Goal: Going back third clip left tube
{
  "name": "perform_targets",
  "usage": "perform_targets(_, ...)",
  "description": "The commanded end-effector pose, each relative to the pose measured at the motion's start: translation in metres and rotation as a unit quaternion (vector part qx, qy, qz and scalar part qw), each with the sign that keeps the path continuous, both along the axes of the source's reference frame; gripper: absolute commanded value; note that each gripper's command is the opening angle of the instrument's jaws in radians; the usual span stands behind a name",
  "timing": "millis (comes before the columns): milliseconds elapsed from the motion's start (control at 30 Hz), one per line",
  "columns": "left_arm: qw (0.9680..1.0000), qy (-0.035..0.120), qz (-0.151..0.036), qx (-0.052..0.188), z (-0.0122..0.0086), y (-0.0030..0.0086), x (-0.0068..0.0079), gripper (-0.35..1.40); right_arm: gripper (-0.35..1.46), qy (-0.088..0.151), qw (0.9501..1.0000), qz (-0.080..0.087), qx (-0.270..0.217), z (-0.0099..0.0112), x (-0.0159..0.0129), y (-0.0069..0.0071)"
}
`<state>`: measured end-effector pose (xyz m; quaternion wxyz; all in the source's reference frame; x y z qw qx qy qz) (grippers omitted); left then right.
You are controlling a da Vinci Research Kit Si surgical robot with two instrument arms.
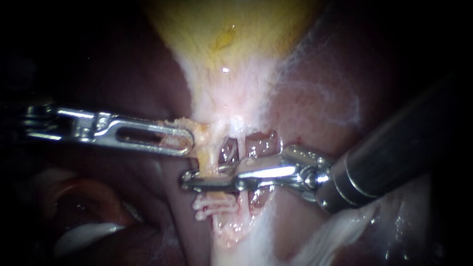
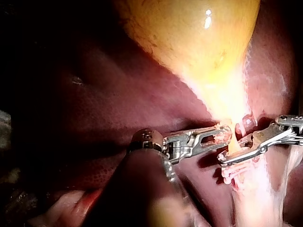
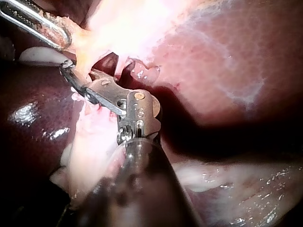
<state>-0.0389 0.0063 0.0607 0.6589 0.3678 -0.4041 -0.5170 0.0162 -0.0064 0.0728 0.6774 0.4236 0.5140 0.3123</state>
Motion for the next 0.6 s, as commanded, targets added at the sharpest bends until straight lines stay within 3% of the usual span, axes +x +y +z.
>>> perform_targets(33, 1.0000, 0.000, 0.000, 0.000, 0.0000, 0.0000, 0.0000, -0.35, -0.35, 0.000, 1.0000, 0.000, -0.003, 0.0001, 0.0000, 0.0000)
perform_targets(133, 1.0000, 0.000, 0.000, 0.000, 0.0000, 0.0000, 0.0000, -0.35, -0.35, 0.011, 0.9987, -0.006, -0.049, 0.0000, 0.0000, 0.0000)
perform_targets(167, 1.0000, 0.000, 0.000, 0.000, 0.0000, 0.0000, 0.0000, -0.35, -0.24, 0.016, 0.9972, -0.004, -0.072, -0.0001, 0.0000, 0.0000)
perform_targets(233, 1.0000, 0.000, 0.000, 0.000, 0.0000, 0.0000, 0.0001, -0.35, 0.16, 0.020, 0.9933, -0.001, -0.114, -0.0004, -0.0001, 0.0000)
perform_targets(300, 1.0000, 0.000, 0.000, 0.000, 0.0000, 0.0000, 0.0001, -0.35, 0.41, 0.016, 0.9904, 0.006, -0.137, -0.0006, 0.0001, -0.0001)
perform_targets(600, 1.0000, 0.000, 0.000, 0.000, 0.0000, -0.0001, 0.0002, -0.35, 0.50, 0.017, 0.9808, 0.007, -0.194, -0.0005, 0.0001, -0.0001)
